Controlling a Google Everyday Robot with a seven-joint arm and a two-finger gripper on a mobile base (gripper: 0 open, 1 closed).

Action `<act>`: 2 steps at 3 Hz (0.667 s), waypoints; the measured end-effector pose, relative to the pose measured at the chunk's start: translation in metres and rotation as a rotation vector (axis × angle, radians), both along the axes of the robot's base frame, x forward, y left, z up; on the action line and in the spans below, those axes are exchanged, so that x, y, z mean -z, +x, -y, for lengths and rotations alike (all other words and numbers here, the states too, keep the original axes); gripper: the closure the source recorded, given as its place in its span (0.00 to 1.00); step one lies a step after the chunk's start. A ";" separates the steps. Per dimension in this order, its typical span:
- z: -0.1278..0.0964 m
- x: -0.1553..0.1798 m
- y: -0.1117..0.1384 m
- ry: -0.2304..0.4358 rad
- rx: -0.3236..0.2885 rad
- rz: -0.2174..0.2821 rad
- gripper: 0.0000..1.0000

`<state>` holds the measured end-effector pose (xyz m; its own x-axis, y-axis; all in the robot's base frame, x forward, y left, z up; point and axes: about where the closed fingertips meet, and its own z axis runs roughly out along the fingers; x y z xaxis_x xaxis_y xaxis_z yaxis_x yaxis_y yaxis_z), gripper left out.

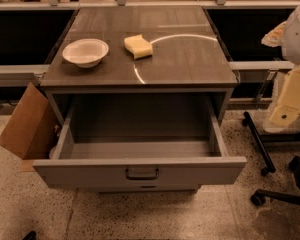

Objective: Place sponge into top drawer

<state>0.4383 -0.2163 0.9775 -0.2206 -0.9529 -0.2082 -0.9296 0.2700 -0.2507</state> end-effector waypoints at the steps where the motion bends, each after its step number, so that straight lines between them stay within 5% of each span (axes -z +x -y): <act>1: -0.001 -0.001 0.002 0.004 0.001 0.006 0.00; 2: -0.012 0.008 0.032 0.067 -0.001 0.020 0.00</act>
Offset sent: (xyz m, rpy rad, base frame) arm 0.0773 0.0274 -0.0226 0.1632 -0.0269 0.0024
